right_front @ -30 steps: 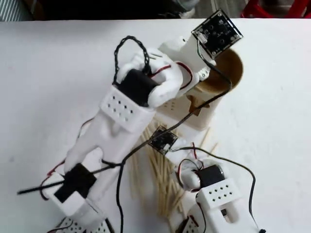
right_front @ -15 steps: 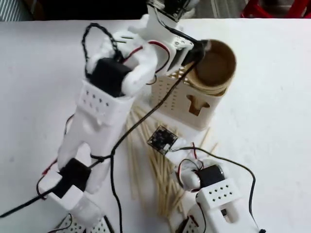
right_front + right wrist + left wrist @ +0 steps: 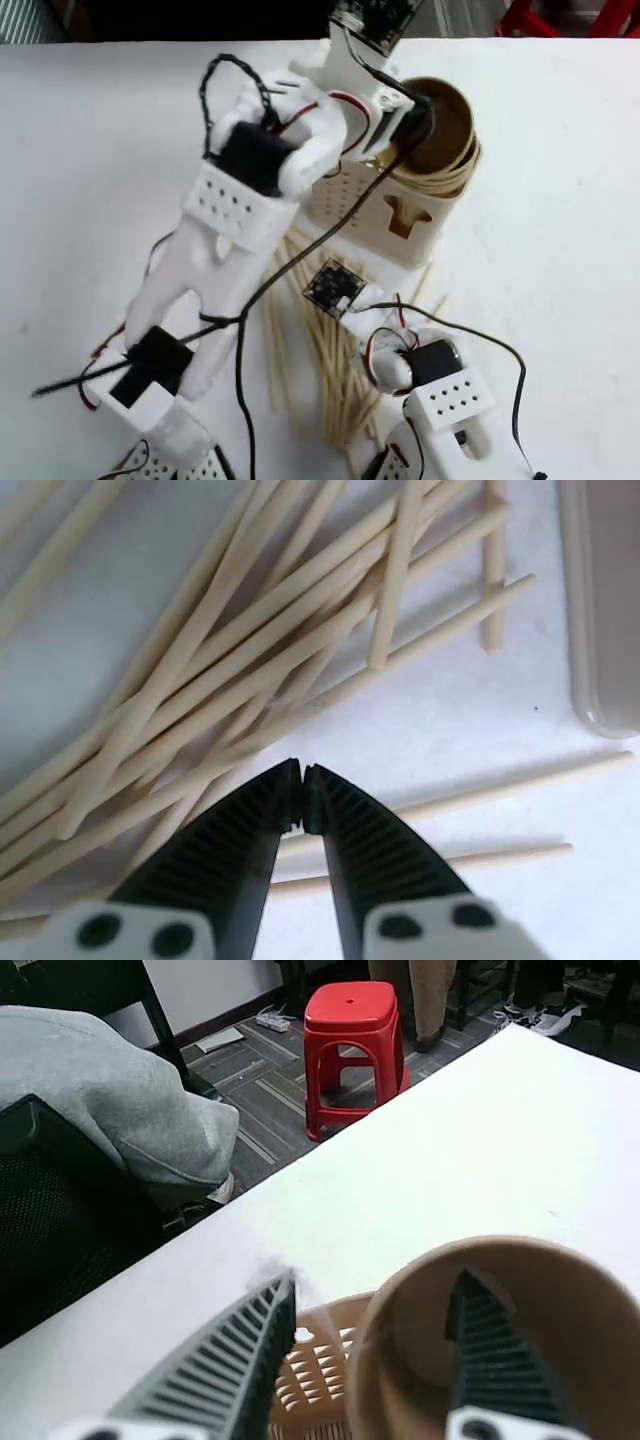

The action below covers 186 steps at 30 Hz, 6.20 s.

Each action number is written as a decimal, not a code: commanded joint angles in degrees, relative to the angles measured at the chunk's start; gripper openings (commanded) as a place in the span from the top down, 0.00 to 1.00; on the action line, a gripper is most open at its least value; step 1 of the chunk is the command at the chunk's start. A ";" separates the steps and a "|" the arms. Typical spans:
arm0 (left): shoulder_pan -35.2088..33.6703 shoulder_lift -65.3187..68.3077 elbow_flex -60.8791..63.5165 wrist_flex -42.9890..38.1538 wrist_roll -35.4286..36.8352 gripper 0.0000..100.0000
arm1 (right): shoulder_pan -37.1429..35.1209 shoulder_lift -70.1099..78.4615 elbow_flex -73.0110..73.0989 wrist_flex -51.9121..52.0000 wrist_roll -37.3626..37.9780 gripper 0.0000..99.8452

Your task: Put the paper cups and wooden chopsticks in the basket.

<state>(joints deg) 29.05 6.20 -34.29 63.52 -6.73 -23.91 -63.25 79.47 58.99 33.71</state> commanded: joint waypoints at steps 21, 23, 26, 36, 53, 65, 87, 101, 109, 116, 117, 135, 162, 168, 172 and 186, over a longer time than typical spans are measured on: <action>-4.44 -0.84 2.64 -8.18 0.79 0.76 | -0.04 -0.13 -0.35 -0.84 0.35 0.98; -4.00 -1.01 0.88 -5.36 0.79 0.76 | -0.04 -0.13 -0.35 -0.84 0.35 0.98; -3.03 -2.24 -3.60 1.58 0.53 0.76 | -0.04 -0.13 -0.35 -0.84 0.35 0.98; -6.37 -9.71 -11.08 26.64 -4.40 0.80 | 0.13 -0.48 -0.35 -0.84 0.35 0.98; -18.59 -34.51 4.31 38.33 -10.11 0.98 | 3.21 -0.04 -14.86 7.52 -5.36 0.98; -38.46 -65.19 53.71 22.33 -9.85 0.98 | 2.59 0.04 -30.59 17.71 -9.32 0.97; -44.09 -94.02 105.85 2.99 -14.33 0.98 | -14.81 41.80 -50.29 13.49 -31.38 0.91; -46.46 -108.62 118.59 1.05 -14.33 0.98 | -14.81 61.23 -56.26 5.05 -36.92 0.86; -46.46 -110.55 119.38 1.49 -14.33 0.98 | -14.46 73.89 -64.35 6.11 -37.10 0.84; -46.46 -110.46 119.38 1.49 -14.33 0.98 | -12.18 80.48 -67.08 6.02 -37.10 0.84; -46.46 -110.46 119.38 1.49 -14.33 0.98 | -12.00 81.27 -67.08 6.02 -37.10 0.85; -46.46 -110.46 120.00 1.23 -14.42 0.98 | -13.67 72.13 -66.90 12.35 -37.01 0.98; -46.46 -110.46 120.00 1.32 -14.42 0.98 | -16.40 35.47 -67.25 3.47 -37.01 0.98; -46.46 -110.46 120.00 1.41 -14.51 0.98 | -16.31 28.44 -67.25 -1.80 -37.01 0.98; -46.46 -110.46 120.00 1.41 -14.51 0.98 | -15.16 24.48 -67.25 -4.62 -37.01 0.98; -46.46 -110.46 120.09 1.41 -14.59 0.98 | 3.47 21.49 -67.16 -27.91 -37.01 0.98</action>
<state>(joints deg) -16.92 -103.60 86.07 65.89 -20.70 -23.91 -40.40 13.45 35.25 -3.12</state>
